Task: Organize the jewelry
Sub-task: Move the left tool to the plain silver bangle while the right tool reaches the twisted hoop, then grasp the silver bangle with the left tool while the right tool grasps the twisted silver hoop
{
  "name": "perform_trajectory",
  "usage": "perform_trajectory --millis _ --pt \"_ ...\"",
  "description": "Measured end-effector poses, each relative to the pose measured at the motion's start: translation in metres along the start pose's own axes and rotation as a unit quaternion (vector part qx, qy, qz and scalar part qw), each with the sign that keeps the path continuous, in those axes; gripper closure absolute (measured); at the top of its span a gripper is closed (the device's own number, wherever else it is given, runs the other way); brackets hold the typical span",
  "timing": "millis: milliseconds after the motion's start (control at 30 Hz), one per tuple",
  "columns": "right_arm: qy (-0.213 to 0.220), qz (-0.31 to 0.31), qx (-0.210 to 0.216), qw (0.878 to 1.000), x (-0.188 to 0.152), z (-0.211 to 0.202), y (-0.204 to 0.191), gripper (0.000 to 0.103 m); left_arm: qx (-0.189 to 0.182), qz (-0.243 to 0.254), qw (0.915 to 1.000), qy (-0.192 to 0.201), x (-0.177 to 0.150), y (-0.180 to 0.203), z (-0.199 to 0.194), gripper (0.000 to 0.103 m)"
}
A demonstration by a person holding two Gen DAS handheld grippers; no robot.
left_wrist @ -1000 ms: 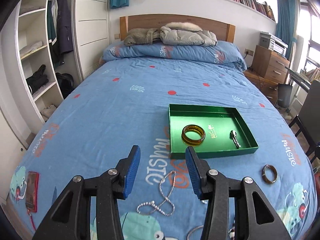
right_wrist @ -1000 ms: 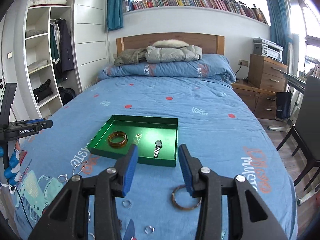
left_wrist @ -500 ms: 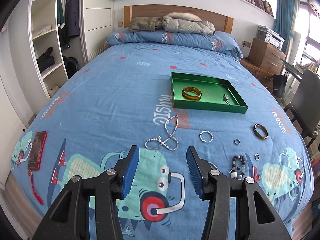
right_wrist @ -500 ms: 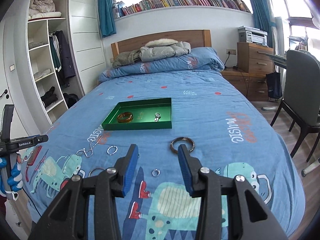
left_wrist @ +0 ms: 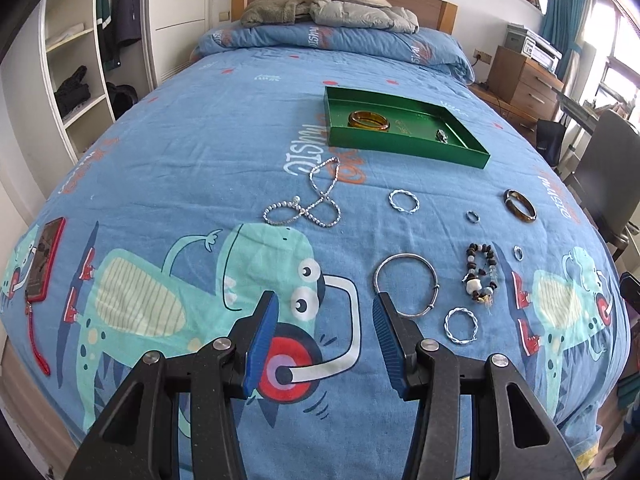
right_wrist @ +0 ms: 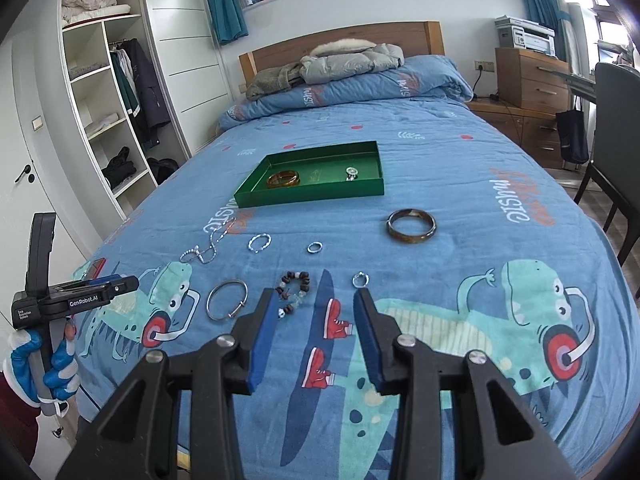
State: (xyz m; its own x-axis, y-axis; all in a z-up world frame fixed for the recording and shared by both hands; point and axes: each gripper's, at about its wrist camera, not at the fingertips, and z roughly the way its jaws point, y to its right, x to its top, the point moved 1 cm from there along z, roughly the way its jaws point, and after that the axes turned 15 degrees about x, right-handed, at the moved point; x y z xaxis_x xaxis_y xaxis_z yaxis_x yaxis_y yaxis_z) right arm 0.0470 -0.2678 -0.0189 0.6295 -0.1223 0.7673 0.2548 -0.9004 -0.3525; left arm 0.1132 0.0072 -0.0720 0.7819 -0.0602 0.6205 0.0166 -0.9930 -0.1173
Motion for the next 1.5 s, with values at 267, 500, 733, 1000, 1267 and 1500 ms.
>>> perform_trajectory --millis 267,500,733,1000,1267,1500 --pt "-0.033 0.013 0.010 0.999 -0.009 0.036 0.008 0.069 -0.018 0.023 0.9994 -0.020 -0.003 0.023 0.032 0.059" --pt "-0.062 0.024 0.024 0.998 -0.011 0.080 0.015 0.071 -0.029 0.042 0.9980 -0.038 0.003 0.043 0.062 0.063" --pt "-0.085 0.025 0.040 0.995 -0.016 0.109 0.017 0.071 -0.028 0.058 0.9967 -0.049 0.006 0.054 0.081 0.063" --pt "-0.146 0.006 0.087 0.985 -0.048 0.148 -0.006 0.076 -0.008 0.093 0.9940 -0.057 0.007 0.070 0.100 0.070" --pt "-0.173 -0.049 0.078 0.981 -0.058 0.177 -0.024 0.081 0.017 0.138 0.9892 -0.046 0.012 0.086 0.109 0.080" --pt "-0.191 -0.075 0.058 0.977 -0.052 0.194 -0.025 0.094 0.038 0.152 0.9871 -0.033 0.015 0.101 0.110 0.098"
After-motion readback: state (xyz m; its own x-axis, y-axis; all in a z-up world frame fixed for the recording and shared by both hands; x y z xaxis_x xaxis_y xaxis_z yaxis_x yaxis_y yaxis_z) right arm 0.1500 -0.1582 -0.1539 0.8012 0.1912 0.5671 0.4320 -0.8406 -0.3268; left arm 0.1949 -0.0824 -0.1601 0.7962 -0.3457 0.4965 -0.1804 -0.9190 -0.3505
